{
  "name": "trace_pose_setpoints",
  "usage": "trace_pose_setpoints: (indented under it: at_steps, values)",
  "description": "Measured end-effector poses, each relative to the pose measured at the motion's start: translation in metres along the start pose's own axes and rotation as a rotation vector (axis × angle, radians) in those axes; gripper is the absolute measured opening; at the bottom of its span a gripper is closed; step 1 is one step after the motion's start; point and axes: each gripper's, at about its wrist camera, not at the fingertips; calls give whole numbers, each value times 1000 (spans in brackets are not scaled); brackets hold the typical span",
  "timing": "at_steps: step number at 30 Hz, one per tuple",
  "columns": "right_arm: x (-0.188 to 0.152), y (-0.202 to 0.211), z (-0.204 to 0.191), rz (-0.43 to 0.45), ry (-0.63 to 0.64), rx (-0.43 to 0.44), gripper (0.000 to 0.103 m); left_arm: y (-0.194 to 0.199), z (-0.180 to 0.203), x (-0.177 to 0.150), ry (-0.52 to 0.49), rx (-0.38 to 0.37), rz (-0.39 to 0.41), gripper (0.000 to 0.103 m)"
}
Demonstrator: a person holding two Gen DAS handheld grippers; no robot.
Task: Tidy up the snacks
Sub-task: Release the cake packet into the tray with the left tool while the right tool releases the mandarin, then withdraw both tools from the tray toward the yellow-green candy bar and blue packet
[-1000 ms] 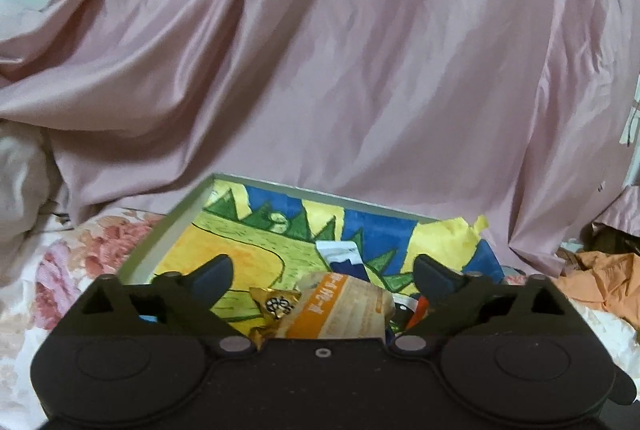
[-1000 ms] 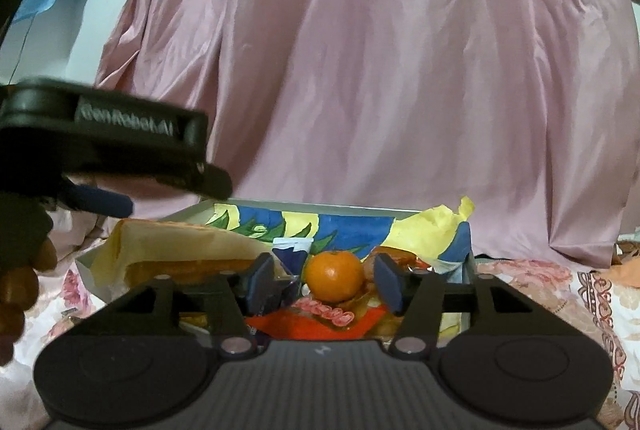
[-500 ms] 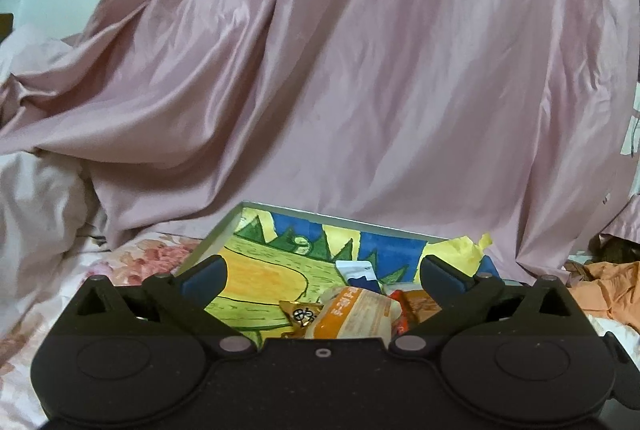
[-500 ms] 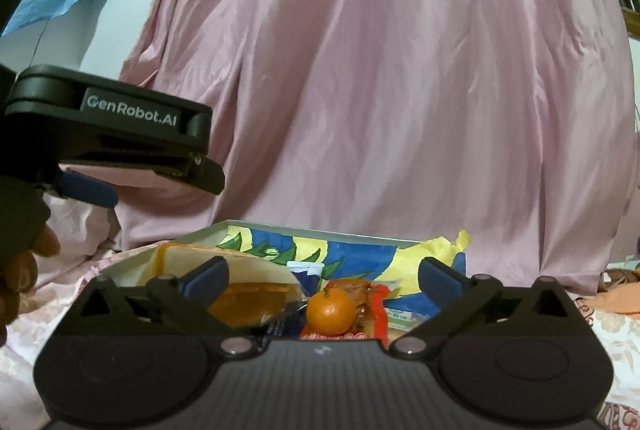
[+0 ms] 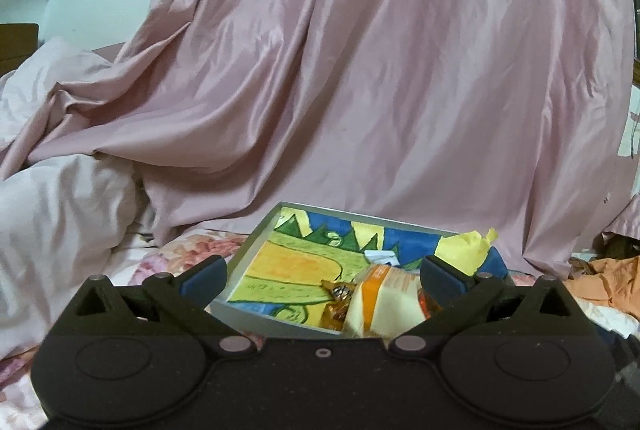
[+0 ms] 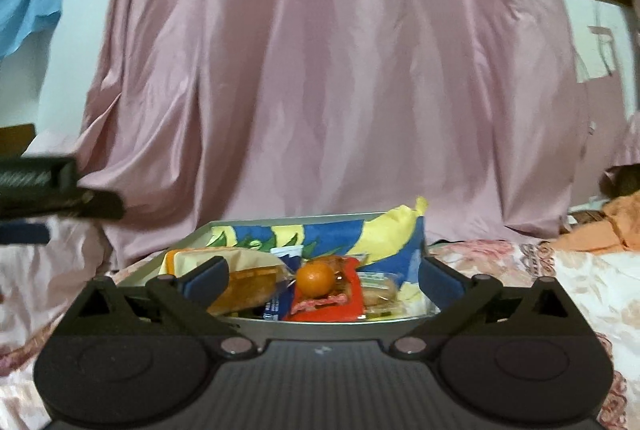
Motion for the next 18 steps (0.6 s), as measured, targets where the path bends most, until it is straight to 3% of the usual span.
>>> trace_pose_setpoints:
  at_steps: [6,18]
  values:
    - [-6,18,6,-24,-68,-37,103,21,-8,-10,-16,6,-6,102]
    - [-24,43,-2,-66,-77,-64,103,56,-28,-43,-28,37,-58,102]
Point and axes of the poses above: each gripper's, at about its wrist camera, not at the fingertips, and y roughly against the way its jaws point, z to its right, x to its top, and after that the axes turned 8 degrees about -y, right-handed
